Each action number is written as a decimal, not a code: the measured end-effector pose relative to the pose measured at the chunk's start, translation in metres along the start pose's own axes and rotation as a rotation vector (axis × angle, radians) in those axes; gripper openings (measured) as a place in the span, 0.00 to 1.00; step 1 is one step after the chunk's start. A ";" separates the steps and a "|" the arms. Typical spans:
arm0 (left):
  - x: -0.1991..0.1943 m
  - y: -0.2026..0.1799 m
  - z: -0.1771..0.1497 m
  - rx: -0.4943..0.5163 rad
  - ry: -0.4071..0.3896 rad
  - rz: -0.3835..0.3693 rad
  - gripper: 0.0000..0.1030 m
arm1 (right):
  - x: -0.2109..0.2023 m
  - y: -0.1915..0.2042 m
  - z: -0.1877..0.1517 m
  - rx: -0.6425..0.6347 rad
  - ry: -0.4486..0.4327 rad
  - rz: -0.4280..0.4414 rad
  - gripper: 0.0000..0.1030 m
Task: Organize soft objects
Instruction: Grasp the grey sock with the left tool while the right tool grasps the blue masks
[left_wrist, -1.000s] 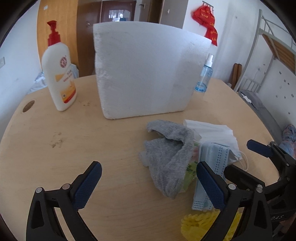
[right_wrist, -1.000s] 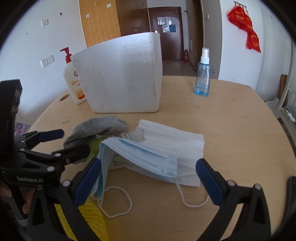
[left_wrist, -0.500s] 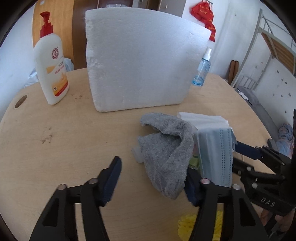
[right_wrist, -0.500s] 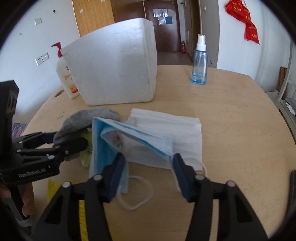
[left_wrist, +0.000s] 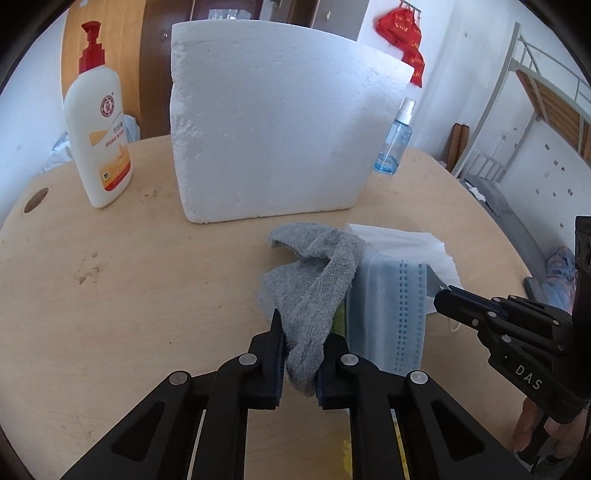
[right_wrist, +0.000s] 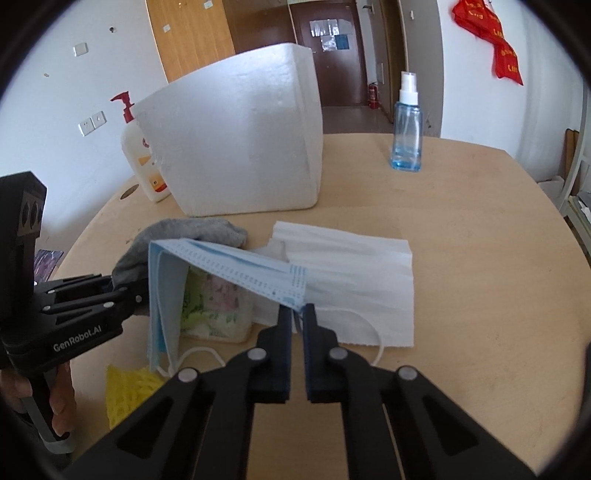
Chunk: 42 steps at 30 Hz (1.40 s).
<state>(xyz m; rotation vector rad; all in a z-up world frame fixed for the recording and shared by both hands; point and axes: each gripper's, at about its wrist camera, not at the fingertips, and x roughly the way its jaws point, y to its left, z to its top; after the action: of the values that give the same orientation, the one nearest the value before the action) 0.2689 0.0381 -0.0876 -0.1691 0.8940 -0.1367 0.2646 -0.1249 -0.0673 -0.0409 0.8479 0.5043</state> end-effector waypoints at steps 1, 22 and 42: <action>-0.001 0.000 0.000 -0.001 -0.004 -0.003 0.12 | -0.001 0.000 0.000 -0.001 -0.005 0.003 0.07; -0.045 0.003 0.000 -0.009 -0.111 -0.032 0.12 | -0.032 0.003 -0.002 -0.024 -0.065 -0.031 0.08; -0.069 0.021 -0.006 -0.044 -0.165 -0.042 0.12 | 0.021 0.040 0.016 -0.203 0.036 0.009 0.71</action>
<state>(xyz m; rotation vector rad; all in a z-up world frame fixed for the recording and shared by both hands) 0.2229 0.0706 -0.0430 -0.2364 0.7300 -0.1400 0.2697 -0.0779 -0.0652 -0.2333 0.8301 0.5988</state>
